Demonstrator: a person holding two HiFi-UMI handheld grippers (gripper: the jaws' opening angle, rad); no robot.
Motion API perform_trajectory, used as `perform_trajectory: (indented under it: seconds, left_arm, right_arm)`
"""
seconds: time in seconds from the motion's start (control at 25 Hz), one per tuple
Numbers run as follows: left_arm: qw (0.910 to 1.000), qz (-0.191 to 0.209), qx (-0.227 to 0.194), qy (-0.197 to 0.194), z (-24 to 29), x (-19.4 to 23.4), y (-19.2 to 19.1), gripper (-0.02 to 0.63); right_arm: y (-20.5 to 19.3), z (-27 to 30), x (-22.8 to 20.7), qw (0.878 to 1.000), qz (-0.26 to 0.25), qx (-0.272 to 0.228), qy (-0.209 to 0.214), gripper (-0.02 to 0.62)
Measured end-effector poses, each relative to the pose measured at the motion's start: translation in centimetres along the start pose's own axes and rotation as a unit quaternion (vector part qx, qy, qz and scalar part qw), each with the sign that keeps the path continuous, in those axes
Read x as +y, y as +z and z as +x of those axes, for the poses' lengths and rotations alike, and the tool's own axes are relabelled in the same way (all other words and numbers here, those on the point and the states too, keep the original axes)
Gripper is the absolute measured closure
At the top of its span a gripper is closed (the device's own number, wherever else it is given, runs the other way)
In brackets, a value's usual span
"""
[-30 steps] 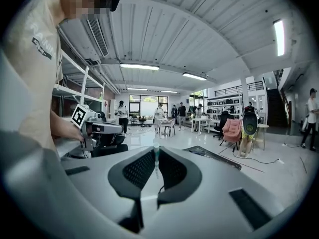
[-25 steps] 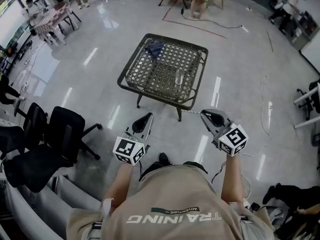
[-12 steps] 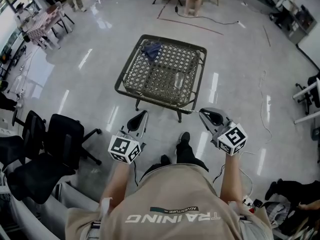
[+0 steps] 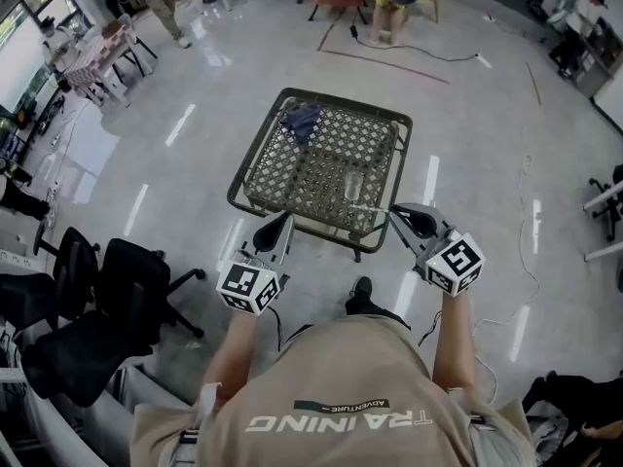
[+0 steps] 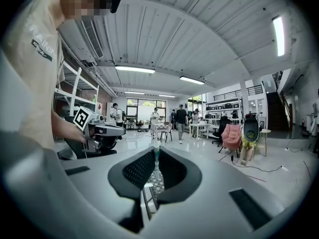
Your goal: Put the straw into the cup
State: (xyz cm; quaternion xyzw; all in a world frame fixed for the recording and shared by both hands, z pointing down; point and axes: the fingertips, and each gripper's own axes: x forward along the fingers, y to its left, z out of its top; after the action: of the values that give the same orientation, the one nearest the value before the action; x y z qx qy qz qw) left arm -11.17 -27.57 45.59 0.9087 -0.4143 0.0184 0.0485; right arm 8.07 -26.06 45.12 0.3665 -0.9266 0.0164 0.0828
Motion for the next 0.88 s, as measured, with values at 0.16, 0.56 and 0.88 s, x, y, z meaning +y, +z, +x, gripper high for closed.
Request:
perform_trajectory:
  seconds: [0.16, 0.56, 0.88]
  left_arm:
    - [0.9999, 0.008, -0.008, 0.008, 3.4, 1.2, 1.4, 0.589]
    - [0.9994, 0.009, -0.001, 0.033, 11.0, 2.8, 1.3, 0.589]
    - [0.9988, 0.008, 0.008, 0.047, 14.4, 3.9, 0.8, 0.589]
  right_arm:
    - [0.9, 1.3, -3.6, 1.0, -0.006, -0.006, 0.007, 0.56]
    - [-0.3, 4.2, -11.0, 0.999, -0.002, 0.005, 0.045, 0.56]
    - [-2.2, 5.8, -13.4, 0.997, 0.002, 0.029, 0.076, 0.56]
